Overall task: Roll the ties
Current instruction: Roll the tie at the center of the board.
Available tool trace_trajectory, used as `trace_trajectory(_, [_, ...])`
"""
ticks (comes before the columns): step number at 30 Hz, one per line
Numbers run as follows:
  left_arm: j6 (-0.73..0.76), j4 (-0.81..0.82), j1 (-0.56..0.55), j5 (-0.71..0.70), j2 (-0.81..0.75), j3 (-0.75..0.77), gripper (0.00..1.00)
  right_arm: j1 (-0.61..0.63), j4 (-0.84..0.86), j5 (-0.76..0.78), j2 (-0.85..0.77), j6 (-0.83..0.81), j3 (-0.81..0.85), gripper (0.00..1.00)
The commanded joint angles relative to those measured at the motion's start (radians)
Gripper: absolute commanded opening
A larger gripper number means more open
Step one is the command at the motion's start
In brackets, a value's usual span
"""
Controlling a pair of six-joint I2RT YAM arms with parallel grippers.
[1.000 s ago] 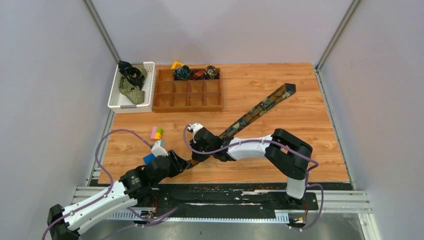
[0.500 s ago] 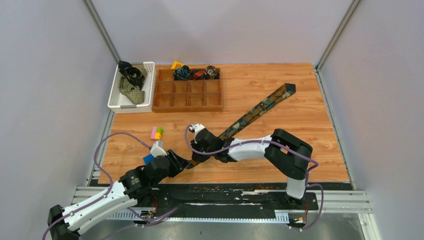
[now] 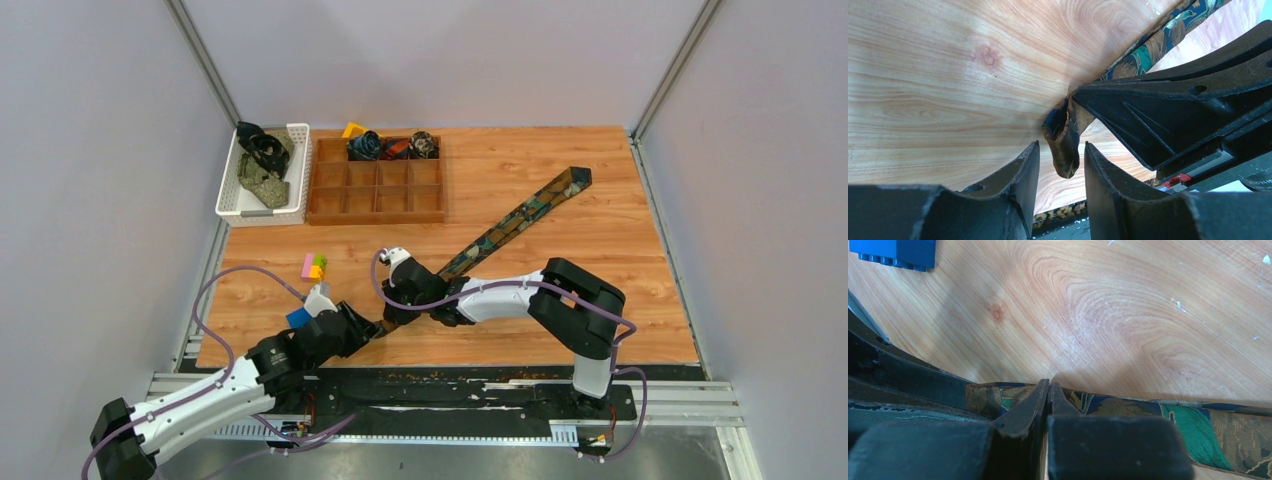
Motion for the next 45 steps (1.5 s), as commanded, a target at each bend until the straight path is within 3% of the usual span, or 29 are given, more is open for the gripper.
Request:
trace_trajectory(1, [-0.019,-0.03,0.004,-0.013,0.019,-0.143,0.43,0.003,0.024,-0.014,-0.014,0.01,-0.018,0.0])
trace_trajectory(5, [-0.025,0.0,0.004,-0.031,0.032,-0.16,0.3,0.002,0.039,-0.014,-0.024,0.014,-0.037,0.0])
trace_trajectory(9, [-0.025,0.0,0.004,-0.037,0.045,-0.153,0.06,0.003,0.06,-0.02,-0.031,0.017,-0.045,0.0])
trace_trajectory(11, [-0.02,0.008,0.004,-0.038,0.042,-0.151,0.0,0.003,0.047,-0.028,-0.032,0.006,-0.028,0.0])
trace_trajectory(18, [0.089,-0.082,0.004,-0.104,0.023,-0.058,0.0,0.003,-0.033,0.004,-0.106,-0.042,0.021,0.0])
trace_trajectory(24, [0.154,-0.133,0.004,-0.131,0.032,-0.014,0.0,0.007,-0.003,-0.002,-0.146,-0.02,-0.009,0.01])
trace_trajectory(45, [0.173,-0.136,0.004,-0.083,0.011,0.016,0.0,0.035,-0.022,0.035,0.013,-0.004,0.009,0.0])
